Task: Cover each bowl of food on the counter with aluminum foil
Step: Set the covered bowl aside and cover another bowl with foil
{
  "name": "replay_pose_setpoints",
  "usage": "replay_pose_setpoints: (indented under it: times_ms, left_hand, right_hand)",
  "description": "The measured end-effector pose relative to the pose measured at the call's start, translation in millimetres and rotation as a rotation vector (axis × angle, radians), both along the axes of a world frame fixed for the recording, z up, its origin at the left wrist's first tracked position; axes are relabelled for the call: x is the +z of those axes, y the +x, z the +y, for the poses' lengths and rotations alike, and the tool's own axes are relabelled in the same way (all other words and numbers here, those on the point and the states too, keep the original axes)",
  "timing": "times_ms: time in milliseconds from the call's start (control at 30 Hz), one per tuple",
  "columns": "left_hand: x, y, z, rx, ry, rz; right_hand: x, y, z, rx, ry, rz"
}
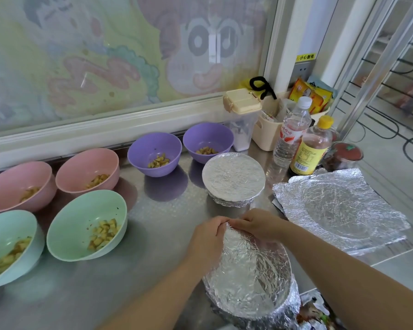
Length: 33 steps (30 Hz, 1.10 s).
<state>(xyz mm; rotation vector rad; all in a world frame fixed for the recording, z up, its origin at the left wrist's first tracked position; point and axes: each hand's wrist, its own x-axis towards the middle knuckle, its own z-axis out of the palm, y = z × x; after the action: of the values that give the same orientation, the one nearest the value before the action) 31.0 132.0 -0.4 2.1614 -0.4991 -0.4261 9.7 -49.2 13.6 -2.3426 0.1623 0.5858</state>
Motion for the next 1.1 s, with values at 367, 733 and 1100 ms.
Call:
replay_pose_setpoints:
  times_ms: [367,733,1100]
  left_hand:
    - [10,17,8,-0.145,0.182,-0.461]
    - [-16,-24,34,-0.516,0.366,-0.735]
    - [-21,-12,39,-0.574,0.320,-0.972]
  right_hand:
    - [-1,-34,5,-0.671,0.174,-0.010]
    - [-9,-69,42,-1.294,0.875,-0.054]
    - [-10,-70,56,-1.354,0.863,-0.126]
